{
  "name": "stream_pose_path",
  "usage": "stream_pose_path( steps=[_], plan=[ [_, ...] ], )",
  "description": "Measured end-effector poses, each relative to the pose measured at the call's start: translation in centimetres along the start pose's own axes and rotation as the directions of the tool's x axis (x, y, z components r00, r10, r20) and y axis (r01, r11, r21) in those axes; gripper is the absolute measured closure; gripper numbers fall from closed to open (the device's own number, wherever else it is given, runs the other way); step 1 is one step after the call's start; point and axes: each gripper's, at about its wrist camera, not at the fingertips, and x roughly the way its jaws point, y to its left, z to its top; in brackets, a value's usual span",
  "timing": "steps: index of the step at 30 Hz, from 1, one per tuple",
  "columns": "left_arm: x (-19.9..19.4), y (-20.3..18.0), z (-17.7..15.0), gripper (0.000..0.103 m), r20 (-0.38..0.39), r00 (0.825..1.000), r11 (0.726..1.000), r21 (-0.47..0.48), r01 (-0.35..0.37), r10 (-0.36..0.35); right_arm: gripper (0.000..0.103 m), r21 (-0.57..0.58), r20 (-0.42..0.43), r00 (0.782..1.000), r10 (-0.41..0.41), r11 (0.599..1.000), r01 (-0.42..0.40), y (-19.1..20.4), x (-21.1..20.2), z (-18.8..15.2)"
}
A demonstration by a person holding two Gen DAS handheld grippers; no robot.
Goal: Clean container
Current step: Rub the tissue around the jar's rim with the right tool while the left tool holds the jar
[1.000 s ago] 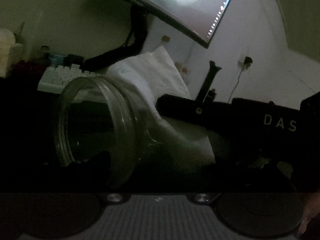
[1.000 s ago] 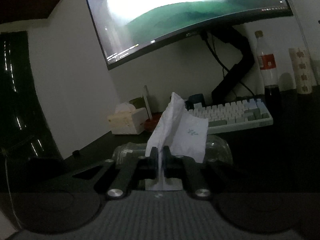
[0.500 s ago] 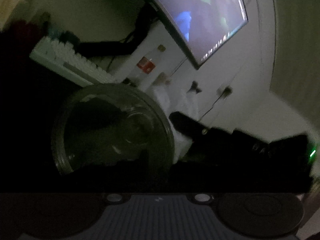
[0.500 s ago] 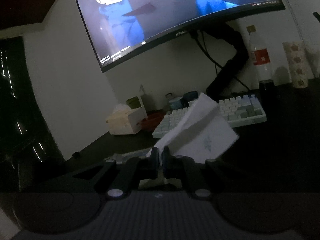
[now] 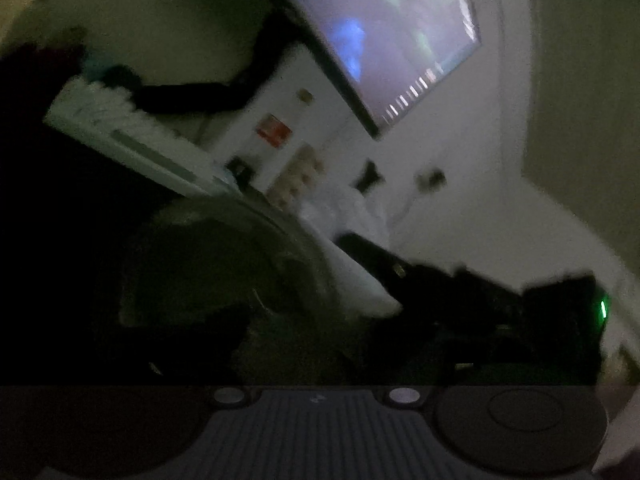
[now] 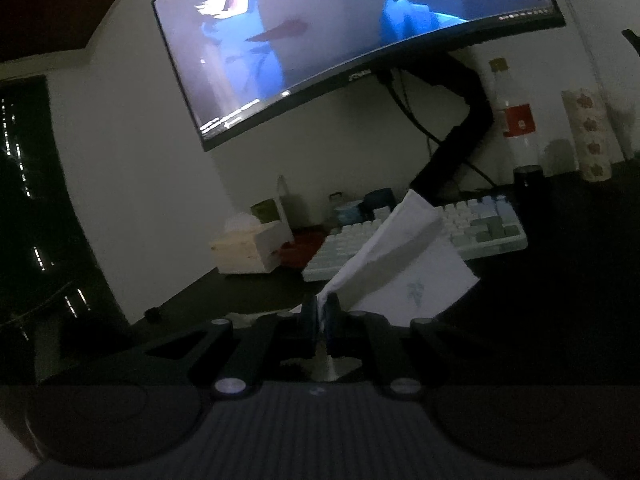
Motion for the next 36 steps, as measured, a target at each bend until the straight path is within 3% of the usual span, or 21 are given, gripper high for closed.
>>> stream_pose_path(
  steps=[3, 11, 15, 17, 21, 23, 26, 28, 31, 34, 36],
  plan=[
    [0.4, -0.2, -0.2, 0.007, -0.055, 0.998, 0.997, 0.071, -0.034, 0.038, 0.097, 0.013, -0.014, 1.000, 0.003, 1.000, -0.003, -0.2, 0.2, -0.2],
    [0.5, -0.2, -0.5, 0.001, -0.049, 0.997, 0.993, 0.107, -0.049, 0.055, 0.097, -0.100, -0.049, 0.991, 0.126, 0.986, -0.130, 2.5, 1.6, 0.1],
    [0.6, -0.3, -0.6, 0.000, -0.035, 0.998, 0.992, 0.109, -0.057, 0.061, 0.097, -0.136, -0.061, 0.990, 0.125, 0.982, -0.132, 2.8, 2.7, 0.6],
    [0.5, -0.2, -0.6, 0.000, -0.026, 0.998, 0.992, 0.111, -0.060, 0.063, 0.097, -0.099, -0.054, 0.994, 0.091, 0.990, -0.096, 1.7, 3.0, 1.0],
    [0.5, -0.3, -0.6, 0.000, -0.020, 0.997, 0.991, 0.111, -0.068, 0.071, 0.094, -0.096, -0.035, 0.998, -0.056, 0.994, 0.053, 0.5, 3.3, 1.7],
    [0.6, -0.4, -0.6, 0.000, -0.027, 0.996, 0.990, 0.117, -0.078, 0.082, 0.093, -0.138, -0.050, 0.996, -0.076, 0.988, 0.068, 1.4, 3.6, 1.9],
    [0.8, -0.5, -0.6, 0.000, -0.036, 0.995, 0.989, 0.123, -0.087, 0.092, 0.093, -0.182, -0.094, 0.995, 0.033, 0.982, -0.049, 3.9, 3.8, 1.5],
    [0.7, -0.5, -0.5, 0.000, -0.041, 0.996, 0.990, 0.120, -0.079, 0.085, 0.093, -0.246, -0.089, 0.995, 0.044, 0.967, -0.065, 5.5, 3.5, 0.8],
    [0.5, -0.3, -0.4, 0.000, -0.045, 0.997, 0.992, 0.110, -0.064, 0.070, 0.094, -0.233, -0.082, 0.997, 0.001, 0.972, -0.021, 4.9, 3.6, 0.9],
    [0.5, -0.4, -0.6, 0.000, -0.036, 0.996, 0.991, 0.111, -0.073, 0.078, 0.093, -0.195, -0.068, 0.990, -0.122, 0.975, 0.107, 2.9, 3.9, 1.7],
    [0.7, -0.6, -0.7, 0.000, -0.033, 0.995, 0.989, 0.121, -0.089, 0.094, 0.092, -0.190, -0.062, 0.989, -0.136, 0.974, 0.122, 2.5, 3.8, 1.7]
  ],
)
